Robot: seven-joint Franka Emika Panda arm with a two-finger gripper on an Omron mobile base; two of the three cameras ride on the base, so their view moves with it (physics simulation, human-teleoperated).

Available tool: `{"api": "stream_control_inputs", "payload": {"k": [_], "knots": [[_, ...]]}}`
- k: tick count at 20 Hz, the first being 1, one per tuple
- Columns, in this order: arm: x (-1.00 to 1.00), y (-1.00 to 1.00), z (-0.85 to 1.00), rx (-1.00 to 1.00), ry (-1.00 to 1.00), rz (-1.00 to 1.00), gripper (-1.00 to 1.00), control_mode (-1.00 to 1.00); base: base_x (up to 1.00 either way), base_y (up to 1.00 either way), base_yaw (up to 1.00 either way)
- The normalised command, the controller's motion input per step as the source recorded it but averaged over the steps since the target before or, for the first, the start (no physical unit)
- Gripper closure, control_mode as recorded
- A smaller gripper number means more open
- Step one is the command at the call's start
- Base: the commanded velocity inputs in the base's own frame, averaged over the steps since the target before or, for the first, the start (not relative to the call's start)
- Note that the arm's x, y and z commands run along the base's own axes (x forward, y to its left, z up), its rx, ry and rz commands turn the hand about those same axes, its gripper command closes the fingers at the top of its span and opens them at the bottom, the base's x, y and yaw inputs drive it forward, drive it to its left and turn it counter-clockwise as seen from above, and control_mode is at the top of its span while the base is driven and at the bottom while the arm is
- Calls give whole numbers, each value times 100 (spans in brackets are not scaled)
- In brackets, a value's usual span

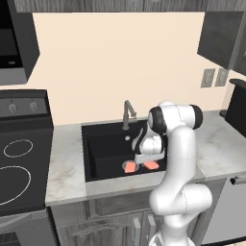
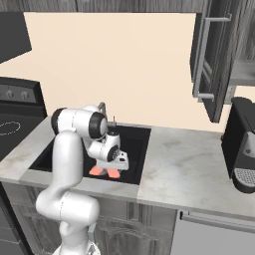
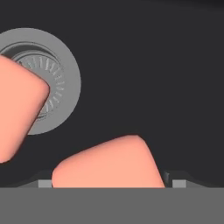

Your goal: Pick up the bar soap and bar soap from the sink, and place them back in the cabinet, and close the cabinet doors.

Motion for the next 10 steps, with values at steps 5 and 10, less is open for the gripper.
{"api": "stream_control_inputs", "payload": {"k": [5, 10], "knots": [[12, 0, 20, 0, 0, 0, 100, -100, 0, 0, 0], [7, 0, 20, 0, 0, 0, 100, -100, 0, 0, 0]]}}
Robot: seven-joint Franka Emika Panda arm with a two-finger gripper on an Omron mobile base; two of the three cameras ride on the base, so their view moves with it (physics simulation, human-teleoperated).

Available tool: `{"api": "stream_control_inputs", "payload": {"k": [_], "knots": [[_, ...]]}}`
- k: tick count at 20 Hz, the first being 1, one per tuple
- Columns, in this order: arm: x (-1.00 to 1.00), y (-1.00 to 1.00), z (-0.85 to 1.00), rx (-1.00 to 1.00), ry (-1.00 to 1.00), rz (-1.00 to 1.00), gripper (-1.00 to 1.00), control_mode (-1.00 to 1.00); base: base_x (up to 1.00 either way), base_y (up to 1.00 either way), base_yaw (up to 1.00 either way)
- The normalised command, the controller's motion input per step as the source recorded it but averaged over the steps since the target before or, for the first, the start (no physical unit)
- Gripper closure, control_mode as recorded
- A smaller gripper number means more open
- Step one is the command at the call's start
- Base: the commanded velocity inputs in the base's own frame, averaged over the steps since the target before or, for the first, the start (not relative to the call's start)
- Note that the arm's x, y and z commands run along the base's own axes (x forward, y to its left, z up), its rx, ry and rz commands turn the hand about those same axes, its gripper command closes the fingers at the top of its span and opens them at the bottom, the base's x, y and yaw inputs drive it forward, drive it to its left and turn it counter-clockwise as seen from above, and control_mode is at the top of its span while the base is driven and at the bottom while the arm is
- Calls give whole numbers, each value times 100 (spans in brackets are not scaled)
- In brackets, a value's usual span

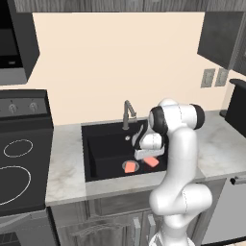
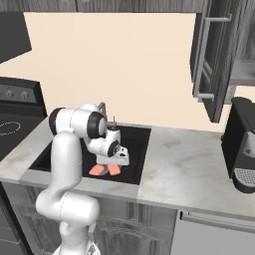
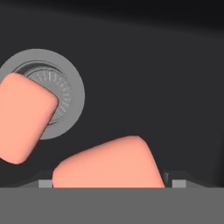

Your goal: Pick up the bar soap and bar soap from the sink, and place them back in the cabinet, and close the cabinet doors.

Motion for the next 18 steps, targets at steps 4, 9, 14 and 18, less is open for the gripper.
{"api": "stream_control_inputs", "payload": {"k": [4, 9, 14, 18], "knots": [[0, 0, 16, 0, 0, 0, 100, -100, 0, 0, 0], [0, -1, 14, 0, 0, 0, 100, -100, 0, 0, 0], [0, -2, 17, 0, 0, 0, 100, -100, 0, 0, 0], [0, -6, 15, 0, 0, 0, 100, -100, 0, 0, 0]]}}
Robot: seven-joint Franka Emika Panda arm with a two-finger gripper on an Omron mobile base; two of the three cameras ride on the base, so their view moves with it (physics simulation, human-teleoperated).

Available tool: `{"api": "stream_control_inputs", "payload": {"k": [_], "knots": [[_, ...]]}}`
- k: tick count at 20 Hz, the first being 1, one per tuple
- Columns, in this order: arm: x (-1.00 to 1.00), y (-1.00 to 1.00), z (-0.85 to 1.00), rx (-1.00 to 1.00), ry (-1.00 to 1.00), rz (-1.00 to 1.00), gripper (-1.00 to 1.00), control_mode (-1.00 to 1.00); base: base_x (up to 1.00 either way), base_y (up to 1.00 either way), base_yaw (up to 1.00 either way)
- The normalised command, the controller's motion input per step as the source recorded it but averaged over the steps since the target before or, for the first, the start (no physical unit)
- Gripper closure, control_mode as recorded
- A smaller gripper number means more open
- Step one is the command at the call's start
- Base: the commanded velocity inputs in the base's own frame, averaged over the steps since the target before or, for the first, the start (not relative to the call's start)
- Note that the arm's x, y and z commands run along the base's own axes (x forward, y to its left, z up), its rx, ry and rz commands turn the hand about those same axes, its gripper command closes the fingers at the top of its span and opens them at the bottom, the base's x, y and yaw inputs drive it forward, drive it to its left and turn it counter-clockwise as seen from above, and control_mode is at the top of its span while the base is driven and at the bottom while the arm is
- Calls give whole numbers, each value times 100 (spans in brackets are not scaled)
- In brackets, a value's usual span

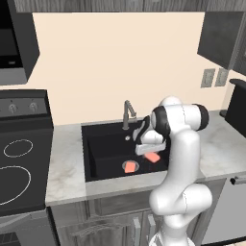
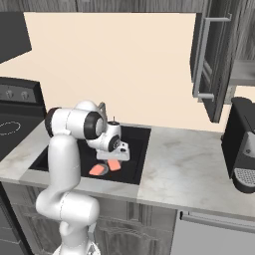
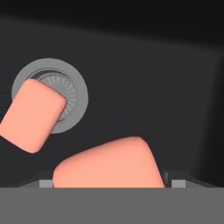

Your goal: Pick up the bar soap and bar soap from the sink, and place them back in the cabinet, and close the cabinet doors.

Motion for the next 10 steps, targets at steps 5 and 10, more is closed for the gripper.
{"api": "stream_control_inputs", "payload": {"k": [5, 10], "knots": [[0, -9, 19, 0, 0, 0, 100, -100, 0, 0, 0], [0, 0, 30, 0, 0, 0, 100, -100, 0, 0, 0]]}}
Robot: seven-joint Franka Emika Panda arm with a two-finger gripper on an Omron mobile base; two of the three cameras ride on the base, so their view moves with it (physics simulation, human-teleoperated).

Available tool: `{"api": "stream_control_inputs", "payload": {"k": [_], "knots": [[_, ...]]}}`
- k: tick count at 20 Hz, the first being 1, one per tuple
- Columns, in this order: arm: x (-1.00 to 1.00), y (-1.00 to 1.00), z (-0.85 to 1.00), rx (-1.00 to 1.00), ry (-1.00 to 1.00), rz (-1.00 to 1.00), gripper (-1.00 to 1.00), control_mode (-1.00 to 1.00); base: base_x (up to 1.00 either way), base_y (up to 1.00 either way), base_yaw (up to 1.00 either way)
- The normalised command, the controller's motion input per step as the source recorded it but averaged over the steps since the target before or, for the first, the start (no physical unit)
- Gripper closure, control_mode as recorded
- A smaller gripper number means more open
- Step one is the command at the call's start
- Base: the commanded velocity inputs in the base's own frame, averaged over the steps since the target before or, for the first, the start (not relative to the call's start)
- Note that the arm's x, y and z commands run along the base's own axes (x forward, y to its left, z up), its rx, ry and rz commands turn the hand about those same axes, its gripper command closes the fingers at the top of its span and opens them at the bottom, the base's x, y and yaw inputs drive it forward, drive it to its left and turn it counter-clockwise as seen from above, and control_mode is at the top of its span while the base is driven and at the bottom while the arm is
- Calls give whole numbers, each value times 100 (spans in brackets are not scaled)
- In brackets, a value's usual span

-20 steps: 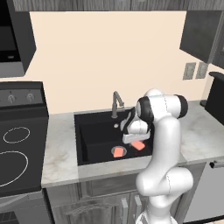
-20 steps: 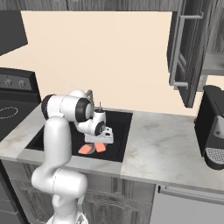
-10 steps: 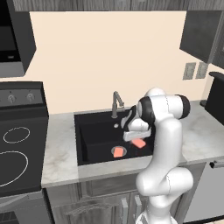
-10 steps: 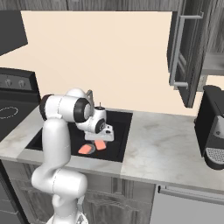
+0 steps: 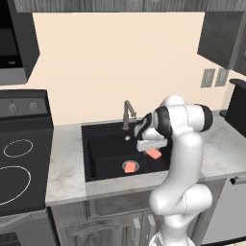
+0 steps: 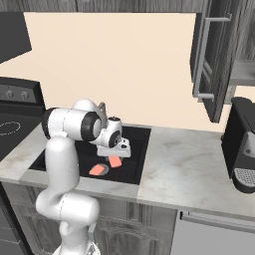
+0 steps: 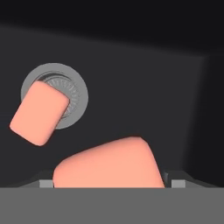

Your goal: Pick up the bar soap and bar soap from the sink, and place them back in the cabinet, and close the cabinet doors.

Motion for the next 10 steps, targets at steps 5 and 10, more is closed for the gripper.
{"api": "stream_control_inputs", "payload": {"k": [5, 10], "knots": [[0, 0, 37, 0, 0, 0, 100, -100, 0, 0, 0], [0, 0, 33, 0, 0, 0, 100, -100, 0, 0, 0]]}}
